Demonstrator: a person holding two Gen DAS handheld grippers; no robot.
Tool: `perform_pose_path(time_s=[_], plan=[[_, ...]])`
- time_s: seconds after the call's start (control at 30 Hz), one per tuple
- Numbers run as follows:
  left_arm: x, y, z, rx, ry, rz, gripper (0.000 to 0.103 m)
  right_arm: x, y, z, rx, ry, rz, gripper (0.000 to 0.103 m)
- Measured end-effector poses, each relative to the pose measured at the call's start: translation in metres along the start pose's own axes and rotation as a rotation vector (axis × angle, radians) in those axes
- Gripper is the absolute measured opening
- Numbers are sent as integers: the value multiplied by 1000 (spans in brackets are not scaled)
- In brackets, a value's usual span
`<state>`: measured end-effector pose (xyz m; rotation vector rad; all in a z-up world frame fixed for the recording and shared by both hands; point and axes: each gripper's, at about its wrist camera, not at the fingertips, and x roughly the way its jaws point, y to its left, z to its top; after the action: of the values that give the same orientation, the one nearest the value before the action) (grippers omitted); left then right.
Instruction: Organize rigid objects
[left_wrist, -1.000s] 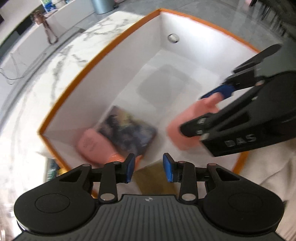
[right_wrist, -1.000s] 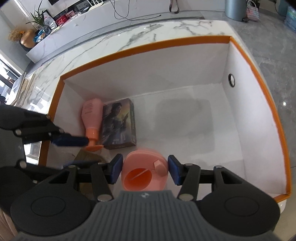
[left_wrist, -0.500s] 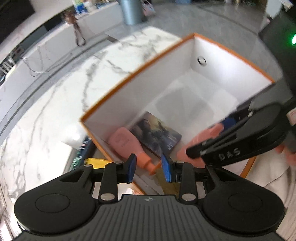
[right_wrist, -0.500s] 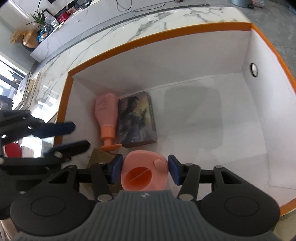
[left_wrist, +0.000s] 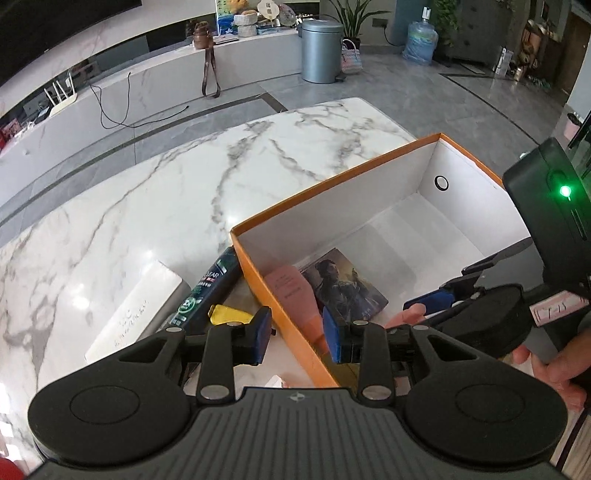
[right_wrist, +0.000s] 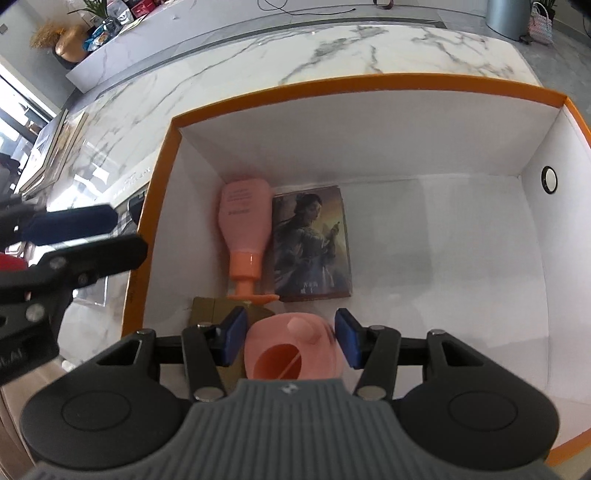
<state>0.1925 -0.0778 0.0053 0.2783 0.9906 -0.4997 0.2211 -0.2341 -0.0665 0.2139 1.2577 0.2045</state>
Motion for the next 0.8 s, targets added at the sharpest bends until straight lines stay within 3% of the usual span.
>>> perform_pose_path(time_s=[0.33,0.53,0.8], plan=[[-8,7,-14,-41,-14,-21,39,-8,11,-3,-50,-47,-81,64],[-25,19,-27,-71,-40,-21,41,-35,30,-9,-108,-164,-79,63],[-48,33,-51,-49,-83,14,41,-66,83,-21,-308,-306,-87,57]])
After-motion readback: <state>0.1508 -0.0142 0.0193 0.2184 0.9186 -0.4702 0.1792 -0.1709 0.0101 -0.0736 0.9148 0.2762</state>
